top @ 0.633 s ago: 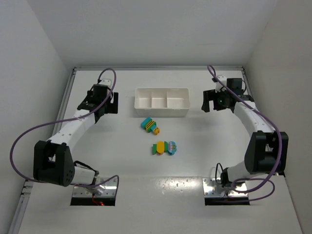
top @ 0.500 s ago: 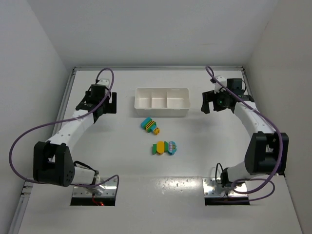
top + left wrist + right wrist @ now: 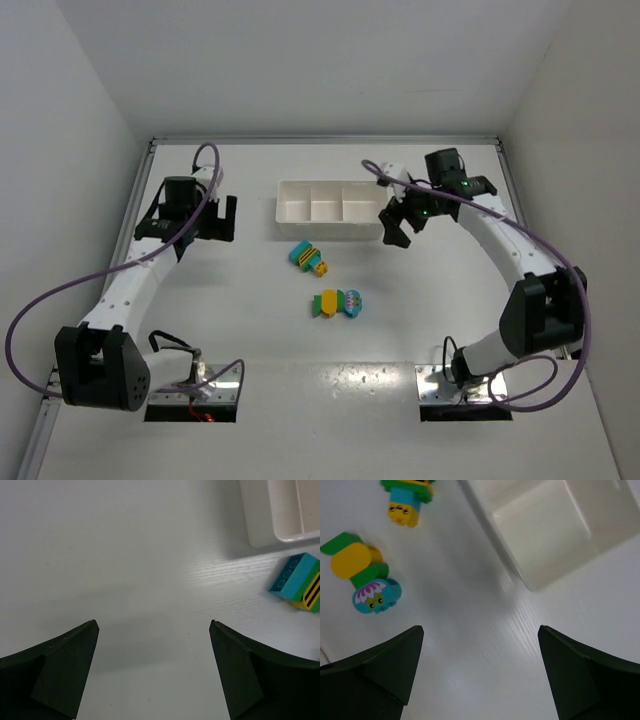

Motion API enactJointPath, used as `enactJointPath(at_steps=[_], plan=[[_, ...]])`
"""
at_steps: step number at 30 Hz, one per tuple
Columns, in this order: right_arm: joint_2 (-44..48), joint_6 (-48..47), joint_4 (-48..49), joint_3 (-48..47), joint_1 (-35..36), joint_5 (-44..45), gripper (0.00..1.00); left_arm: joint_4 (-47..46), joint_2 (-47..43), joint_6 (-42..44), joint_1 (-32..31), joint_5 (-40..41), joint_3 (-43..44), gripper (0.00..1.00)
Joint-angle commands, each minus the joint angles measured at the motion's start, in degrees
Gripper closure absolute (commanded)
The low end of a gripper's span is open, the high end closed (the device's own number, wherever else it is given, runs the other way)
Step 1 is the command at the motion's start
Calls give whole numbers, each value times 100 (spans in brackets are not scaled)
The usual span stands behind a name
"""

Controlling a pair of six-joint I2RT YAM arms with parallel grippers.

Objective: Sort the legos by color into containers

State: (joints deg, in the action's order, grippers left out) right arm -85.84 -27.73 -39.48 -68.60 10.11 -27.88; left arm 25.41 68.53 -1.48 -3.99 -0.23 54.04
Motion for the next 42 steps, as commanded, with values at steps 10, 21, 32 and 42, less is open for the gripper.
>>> enactJointPath(at_steps=[10, 21, 32, 42], plan=[[-961, -2888, -1117, -59, 1739, -113, 7, 491, -209, 385, 557, -487, 282, 0], [-1057, -1290, -86, 724, 2557, 54, 1, 491, -261, 332, 724, -364, 98, 0], [-1215, -524, 344, 1015, 2848, 160, 1, 377, 46, 279, 724, -364, 159, 0], [-1636, -365, 636, 1138, 2900, 467, 1, 324, 265, 227, 724, -364, 212, 0]])
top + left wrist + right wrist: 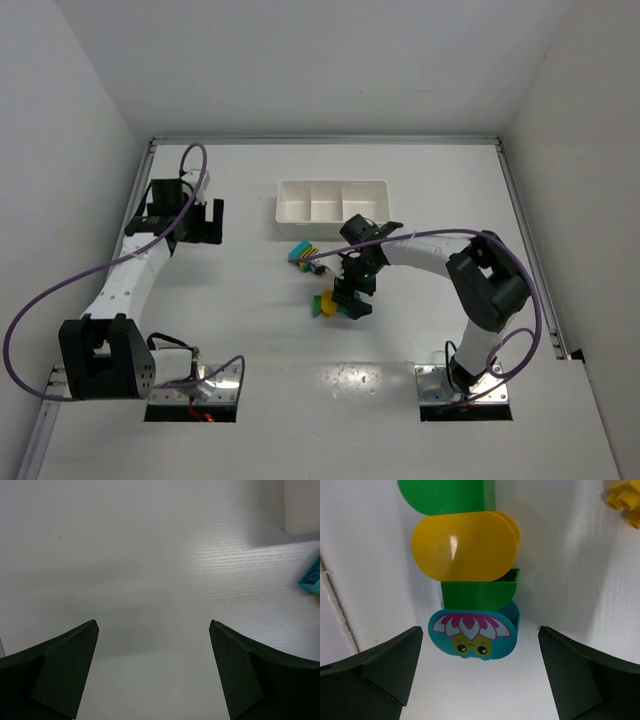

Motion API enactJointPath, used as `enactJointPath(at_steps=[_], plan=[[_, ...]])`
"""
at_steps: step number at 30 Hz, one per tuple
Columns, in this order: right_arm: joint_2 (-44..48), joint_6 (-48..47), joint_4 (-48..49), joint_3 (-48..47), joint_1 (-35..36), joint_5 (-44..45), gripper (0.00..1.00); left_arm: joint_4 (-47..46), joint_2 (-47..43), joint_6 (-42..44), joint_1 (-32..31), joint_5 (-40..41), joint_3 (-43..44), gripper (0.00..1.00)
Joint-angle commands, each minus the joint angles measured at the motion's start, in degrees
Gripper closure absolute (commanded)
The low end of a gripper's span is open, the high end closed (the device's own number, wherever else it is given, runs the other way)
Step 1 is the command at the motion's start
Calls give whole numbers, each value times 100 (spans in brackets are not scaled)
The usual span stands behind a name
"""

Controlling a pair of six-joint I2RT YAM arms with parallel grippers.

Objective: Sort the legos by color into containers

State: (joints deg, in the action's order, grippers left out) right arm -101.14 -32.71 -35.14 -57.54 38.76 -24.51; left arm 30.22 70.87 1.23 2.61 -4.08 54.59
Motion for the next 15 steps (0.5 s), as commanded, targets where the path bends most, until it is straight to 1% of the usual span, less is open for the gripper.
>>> enactJointPath(at_steps=[1, 7, 10, 11, 15], plan=[[-177, 133, 200, -20, 35, 131, 1, -156, 32, -44, 64, 21, 157, 0], [-230, 80, 314, 41, 87, 341, 1, -209, 137, -44, 64, 21, 210, 0], [-230, 80, 367, 41, 140, 447, 5, -261, 198, -44, 64, 21, 210, 0], [-230, 80, 367, 93, 140, 447, 10, -262, 199, -44, 64, 21, 210, 0], [-169, -51, 472, 217, 280, 605, 17, -314, 261, -44, 64, 21, 262, 0]])
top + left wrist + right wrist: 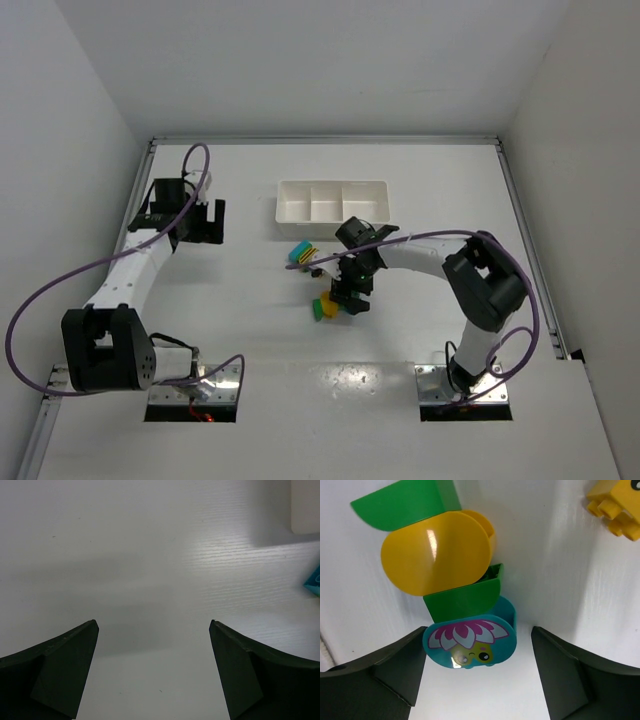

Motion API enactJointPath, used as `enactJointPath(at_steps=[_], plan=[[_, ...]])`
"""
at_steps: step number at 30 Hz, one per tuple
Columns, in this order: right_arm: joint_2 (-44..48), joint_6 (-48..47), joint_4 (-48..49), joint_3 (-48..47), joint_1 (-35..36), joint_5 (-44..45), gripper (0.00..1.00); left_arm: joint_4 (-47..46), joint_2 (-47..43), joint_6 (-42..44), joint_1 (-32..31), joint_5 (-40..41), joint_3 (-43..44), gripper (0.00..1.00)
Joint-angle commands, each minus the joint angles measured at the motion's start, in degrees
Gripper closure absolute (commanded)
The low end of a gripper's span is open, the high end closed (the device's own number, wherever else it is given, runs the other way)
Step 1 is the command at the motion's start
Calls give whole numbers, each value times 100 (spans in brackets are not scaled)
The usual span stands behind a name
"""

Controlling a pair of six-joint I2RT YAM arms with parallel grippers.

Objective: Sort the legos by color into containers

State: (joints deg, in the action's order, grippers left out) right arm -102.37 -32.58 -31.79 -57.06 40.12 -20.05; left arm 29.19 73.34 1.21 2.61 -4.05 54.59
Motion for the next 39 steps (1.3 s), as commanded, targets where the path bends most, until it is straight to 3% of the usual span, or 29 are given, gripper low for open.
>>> enactJointPath(at_steps=[1, 5, 8, 9, 13, 21, 25, 30, 39], plan=[[6, -64, 138, 230, 198, 229, 18, -212, 66, -42, 64, 19, 263, 0], [129, -64, 340, 440, 382, 371, 30, -212, 119, -42, 64, -33, 263, 0], [269, -64, 454, 564, 383, 423, 50, -212, 119, -42, 64, -165, 263, 0], [374, -64, 515, 625, 383, 423, 65, -212, 119, 10, 64, -227, 263, 0], [691, 75, 516, 626, 260, 310, 100, -151, 67, 142, 64, -840, 211, 2], [1281, 734, 463, 284, -153, 309, 100, -89, -451, 29, -164, -2915, -36, 9], [1281, 1314, 823, -24, -294, 739, 100, -89, -452, -550, -559, -3653, -36, 9], [1228, 1763, 1069, -393, -347, 995, 100, -554, -120, -1202, -613, -4856, -89, 9], [1298, 2132, 1395, -719, -268, 855, 100, -1161, 496, -1703, -849, -5860, -125, 9]])
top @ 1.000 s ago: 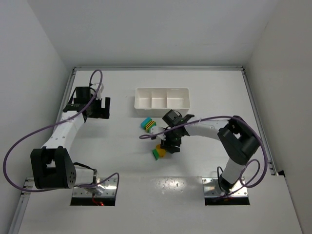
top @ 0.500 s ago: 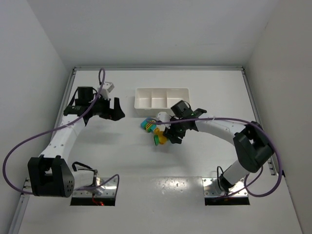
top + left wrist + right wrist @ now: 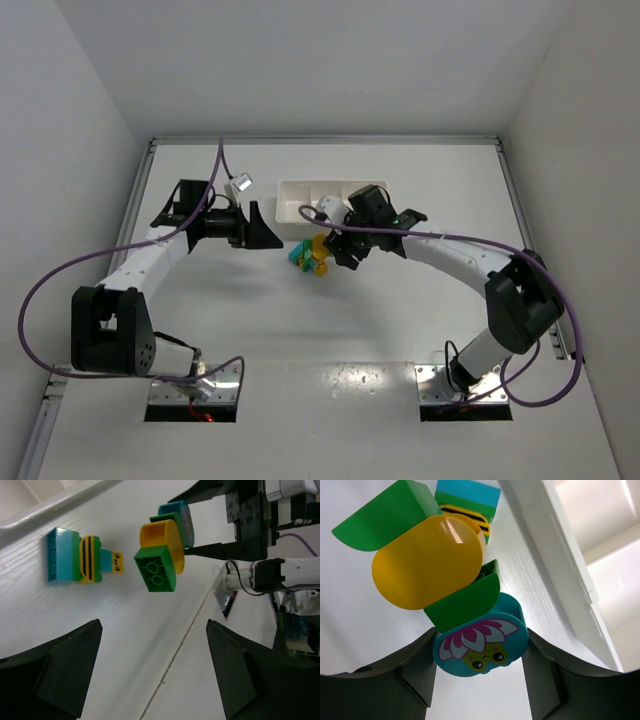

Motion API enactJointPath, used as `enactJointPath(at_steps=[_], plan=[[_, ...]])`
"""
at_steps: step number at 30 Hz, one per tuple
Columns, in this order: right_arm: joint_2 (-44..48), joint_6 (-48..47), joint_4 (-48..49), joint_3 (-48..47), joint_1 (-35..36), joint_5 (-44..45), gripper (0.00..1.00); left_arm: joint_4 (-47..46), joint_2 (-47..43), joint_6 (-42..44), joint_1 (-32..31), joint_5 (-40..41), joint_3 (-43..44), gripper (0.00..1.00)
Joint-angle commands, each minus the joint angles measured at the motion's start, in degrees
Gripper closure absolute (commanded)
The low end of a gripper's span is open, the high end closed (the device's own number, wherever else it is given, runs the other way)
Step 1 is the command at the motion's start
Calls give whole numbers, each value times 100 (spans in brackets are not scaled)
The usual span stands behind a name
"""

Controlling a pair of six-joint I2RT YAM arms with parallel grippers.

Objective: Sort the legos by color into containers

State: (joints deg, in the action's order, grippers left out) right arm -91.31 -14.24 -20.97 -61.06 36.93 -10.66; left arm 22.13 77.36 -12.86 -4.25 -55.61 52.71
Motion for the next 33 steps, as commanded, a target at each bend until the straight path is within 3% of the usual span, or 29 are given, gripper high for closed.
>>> enactJointPath(at_steps=[1, 8, 20, 24, 29, 33], plan=[[192, 369, 435, -319, 51, -86, 100, -455, 95, -296, -164, -757, 64, 9], [61, 431, 498, -740, 157, -279, 100, -630, 482, -471, -419, -811, 328, 14], [-45, 431, 498, -1005, 561, -359, 100, -736, 1185, -586, -576, -1074, 1004, 14], [-97, 431, 620, -952, 614, -358, 100, -789, 1185, -533, -638, -1074, 1005, 23], [-220, 536, 752, -1066, 614, -25, 100, -939, 1299, -585, -831, -1276, 952, 51], [-274, 536, 867, -1180, 614, 187, 100, -991, 1352, -586, -893, -1329, 952, 57]])
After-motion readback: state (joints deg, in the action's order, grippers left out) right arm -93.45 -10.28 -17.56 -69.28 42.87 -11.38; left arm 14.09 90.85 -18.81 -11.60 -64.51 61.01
